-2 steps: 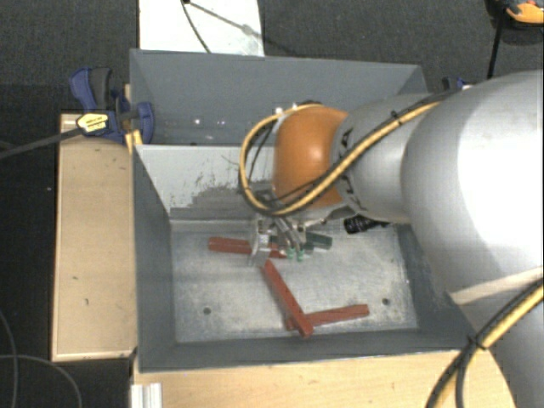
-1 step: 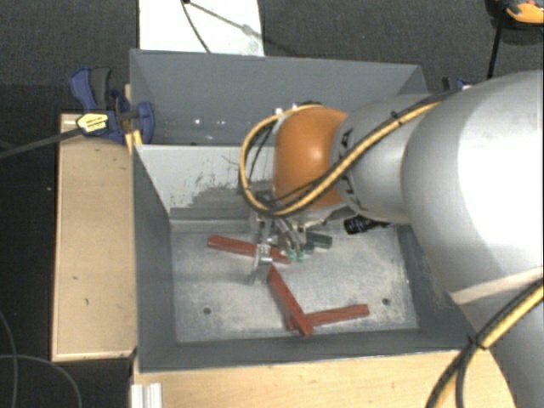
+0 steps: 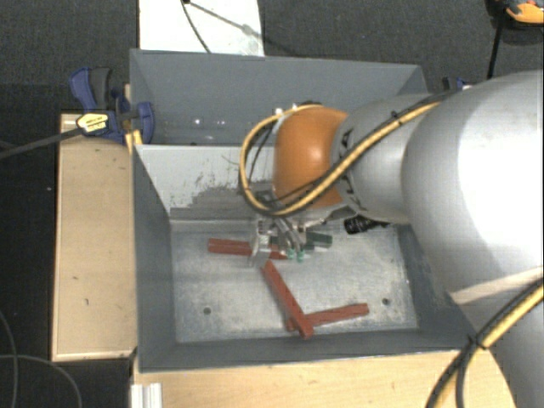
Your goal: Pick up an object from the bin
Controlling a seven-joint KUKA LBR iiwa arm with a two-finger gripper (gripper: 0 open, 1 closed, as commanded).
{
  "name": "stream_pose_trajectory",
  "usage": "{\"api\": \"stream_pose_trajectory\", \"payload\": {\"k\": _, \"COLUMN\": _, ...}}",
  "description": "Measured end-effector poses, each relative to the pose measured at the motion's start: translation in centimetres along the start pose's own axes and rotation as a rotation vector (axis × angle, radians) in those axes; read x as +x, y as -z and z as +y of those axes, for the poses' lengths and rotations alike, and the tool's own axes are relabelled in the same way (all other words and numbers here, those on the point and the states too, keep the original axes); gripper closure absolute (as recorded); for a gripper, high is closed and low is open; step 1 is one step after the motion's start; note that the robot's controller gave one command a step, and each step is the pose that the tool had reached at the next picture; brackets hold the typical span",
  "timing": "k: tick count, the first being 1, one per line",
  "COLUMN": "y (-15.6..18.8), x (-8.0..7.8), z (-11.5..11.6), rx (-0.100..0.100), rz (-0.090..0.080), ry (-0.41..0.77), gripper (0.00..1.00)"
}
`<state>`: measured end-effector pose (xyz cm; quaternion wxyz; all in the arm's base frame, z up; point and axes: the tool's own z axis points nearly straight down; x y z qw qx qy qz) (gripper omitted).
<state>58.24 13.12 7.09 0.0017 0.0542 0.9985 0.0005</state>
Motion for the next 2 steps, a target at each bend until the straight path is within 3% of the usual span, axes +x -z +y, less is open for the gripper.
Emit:
{"api": "stream_pose_trajectory", "payload": {"k": 1, "y": 0.0, "x": 0.0, "z": 0.0, "rx": 0.000, "rz": 0.000, "ry": 0.000, "gripper": 1.00}}
{"api": "stream_pose_trajectory", "payload": {"k": 2, "y": 5.2, "x": 1.2, "z": -0.4, "rx": 0.003, "rz": 0.008, "ry": -0.018, "gripper": 1.00}}
